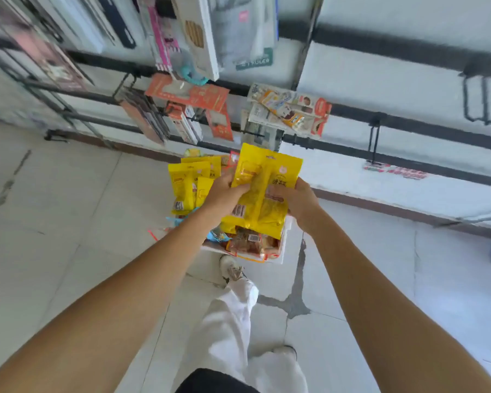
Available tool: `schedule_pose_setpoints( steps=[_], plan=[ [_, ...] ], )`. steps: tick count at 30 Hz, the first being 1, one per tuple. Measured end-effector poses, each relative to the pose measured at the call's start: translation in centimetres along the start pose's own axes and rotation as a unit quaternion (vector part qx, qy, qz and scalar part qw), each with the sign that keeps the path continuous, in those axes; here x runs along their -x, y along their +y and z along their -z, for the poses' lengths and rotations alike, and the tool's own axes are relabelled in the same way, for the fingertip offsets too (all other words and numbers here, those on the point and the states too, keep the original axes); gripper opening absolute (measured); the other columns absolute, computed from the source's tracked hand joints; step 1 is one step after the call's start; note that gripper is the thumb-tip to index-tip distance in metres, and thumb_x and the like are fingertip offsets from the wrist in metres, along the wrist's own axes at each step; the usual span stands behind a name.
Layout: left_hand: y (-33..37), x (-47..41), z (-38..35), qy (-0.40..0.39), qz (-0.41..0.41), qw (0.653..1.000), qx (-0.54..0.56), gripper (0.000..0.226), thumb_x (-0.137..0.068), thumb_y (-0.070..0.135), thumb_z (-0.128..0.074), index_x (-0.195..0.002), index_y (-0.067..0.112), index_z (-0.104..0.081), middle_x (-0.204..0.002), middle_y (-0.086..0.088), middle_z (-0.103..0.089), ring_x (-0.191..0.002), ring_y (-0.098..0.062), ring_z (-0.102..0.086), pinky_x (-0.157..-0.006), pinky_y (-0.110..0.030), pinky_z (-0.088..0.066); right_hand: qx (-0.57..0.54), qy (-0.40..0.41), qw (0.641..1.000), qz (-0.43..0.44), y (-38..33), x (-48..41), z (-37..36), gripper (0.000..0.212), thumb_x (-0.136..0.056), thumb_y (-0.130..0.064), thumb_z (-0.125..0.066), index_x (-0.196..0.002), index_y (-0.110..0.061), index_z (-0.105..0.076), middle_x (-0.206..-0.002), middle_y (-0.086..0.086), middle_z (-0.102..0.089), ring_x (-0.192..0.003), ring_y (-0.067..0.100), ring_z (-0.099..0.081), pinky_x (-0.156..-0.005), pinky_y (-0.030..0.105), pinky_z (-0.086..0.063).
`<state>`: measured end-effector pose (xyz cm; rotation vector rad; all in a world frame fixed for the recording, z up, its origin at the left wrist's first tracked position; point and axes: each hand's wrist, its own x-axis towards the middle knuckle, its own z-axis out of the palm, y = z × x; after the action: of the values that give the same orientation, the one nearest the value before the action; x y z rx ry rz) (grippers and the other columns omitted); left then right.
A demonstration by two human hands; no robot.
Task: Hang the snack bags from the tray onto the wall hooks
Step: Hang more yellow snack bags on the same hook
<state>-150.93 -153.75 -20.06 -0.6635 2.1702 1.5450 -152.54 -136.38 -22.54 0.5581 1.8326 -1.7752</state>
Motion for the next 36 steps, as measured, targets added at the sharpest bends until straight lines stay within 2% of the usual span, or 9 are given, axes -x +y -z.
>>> schedule_pose_setpoints(
  steps=[3, 8, 12, 16, 21, 25, 30, 33, 36],
  plan=[
    [3.4, 3.5, -1.9, -0.042, -0.028, 0.999, 0.006, 0.016, -0.095, 0.017, -0.063, -0.110, 0.013, -0.068, -0.107, 0.002, -0.069, -0.083, -0.008, -0.065, -0.060, -0.011, -0.048, -0.010, 0.065, 0.998, 0.014, -1.7, 4.4, 3.5, 0.034, -0.083, -0.010, -0.078, -0.110, -0.010, -0.058, -0.099, 0.007, -0.070, -0.086, 0.024, -0.070, -0.081, 0.043, -0.060],
    [9.9, 9.5, -5.7, -0.060, -0.129, 0.988, -0.061, 0.032, -0.094, 0.031, -0.065, -0.121, 0.013, -0.063, -0.110, -0.001, -0.066, -0.098, -0.018, -0.061, -0.072, -0.028, -0.046, 0.056, 0.238, 0.969, 0.047, -4.7, 11.7, 9.2, 0.052, -0.079, -0.041, -0.073, -0.119, -0.017, -0.049, -0.103, 0.005, -0.064, -0.091, 0.027, -0.065, -0.090, 0.049, -0.055],
    [14.6, 15.2, -10.1, -0.081, -0.216, 0.970, -0.074, 0.015, -0.093, 0.024, -0.065, -0.105, 0.014, -0.065, -0.098, -0.005, -0.071, -0.081, -0.018, -0.068, -0.063, -0.032, -0.058, 0.048, 0.161, 0.977, 0.128, -7.6, 18.3, 12.0, 0.023, -0.087, -0.040, -0.064, -0.098, -0.020, -0.064, -0.091, 0.003, -0.066, -0.082, 0.021, -0.062, -0.079, 0.041, -0.057],
    [19.0, 20.0, -14.4, -0.122, -0.240, 0.963, -0.019, 0.014, -0.091, 0.007, -0.059, -0.105, 0.003, -0.062, -0.095, -0.014, -0.069, -0.071, -0.020, -0.069, -0.058, -0.036, -0.061, 0.038, 0.133, 0.966, 0.216, -9.1, 24.3, 15.4, 0.052, -0.077, -0.047, -0.058, -0.124, -0.025, -0.061, -0.104, -0.004, -0.067, -0.100, 0.017, -0.065, -0.095, 0.044, -0.054],
    [23.7, 24.0, -18.9, -0.184, -0.294, 0.937, -0.034, 0.014, -0.090, 0.018, -0.064, -0.099, 0.007, -0.063, -0.090, -0.005, -0.073, -0.083, -0.023, -0.071, -0.066, -0.030, -0.056, 0.070, 0.199, 0.935, 0.286, -9.2, 28.6, 20.3, 0.058, -0.077, -0.039, -0.069, -0.132, -0.026, -0.053, -0.109, -0.006, -0.070, -0.101, 0.011, -0.067, -0.085, 0.036, -0.057],
    [25.6, 26.1, -21.7, -0.291, -0.374, 0.879, -0.057, 0.014, -0.094, 0.033, -0.059, -0.096, 0.022, -0.067, -0.100, -0.003, -0.074, -0.097, -0.022, -0.070, -0.091, -0.043, -0.055, -0.153, 0.294, 0.899, 0.286, -9.4, 30.1, 24.6, 0.006, -0.087, -0.015, -0.071, -0.093, -0.013, -0.072, -0.079, 0.005, -0.076, -0.072, 0.021, -0.073, -0.065, 0.036, -0.062],
    [29.2, 24.0, -23.6, -0.230, -0.560, 0.769, -0.206, 0.017, -0.099, 0.023, -0.052, -0.112, 0.020, -0.062, -0.114, 0.005, -0.067, -0.103, -0.012, -0.063, -0.093, -0.034, -0.050, -0.193, 0.335, 0.887, 0.253, -10.2, 31.7, 31.2, 0.013, -0.084, -0.011, -0.075, -0.097, -0.014, -0.070, -0.090, 0.006, -0.076, -0.079, 0.021, -0.073, -0.063, 0.029, -0.058],
    [31.6, 22.5, -25.6, -0.247, -0.475, 0.828, -0.165, 0.035, -0.097, 0.026, -0.059, -0.130, 0.018, -0.053, -0.125, 0.001, -0.058, -0.113, -0.014, -0.057, -0.097, -0.033, -0.048, -0.209, 0.345, 0.877, 0.261, -10.8, 33.3, 34.6, 0.018, -0.086, -0.010, -0.072, -0.103, -0.011, -0.069, -0.090, 0.006, -0.076, -0.078, 0.021, -0.073, -0.060, 0.030, -0.058],
    [33.8, 22.3, -28.5, -0.394, -0.302, 0.862, -0.098, 0.046, -0.094, 0.035, -0.064, -0.133, 0.013, -0.052, -0.124, -0.008, -0.063, -0.112, -0.027, -0.062, -0.096, -0.041, -0.053, -0.206, 0.326, 0.877, 0.286, -11.0, 34.8, 36.4, 0.011, -0.089, -0.008, -0.067, -0.099, -0.012, -0.070, -0.082, 0.003, -0.077, -0.072, 0.020, -0.073, -0.056, 0.028, -0.057]
  ],
)
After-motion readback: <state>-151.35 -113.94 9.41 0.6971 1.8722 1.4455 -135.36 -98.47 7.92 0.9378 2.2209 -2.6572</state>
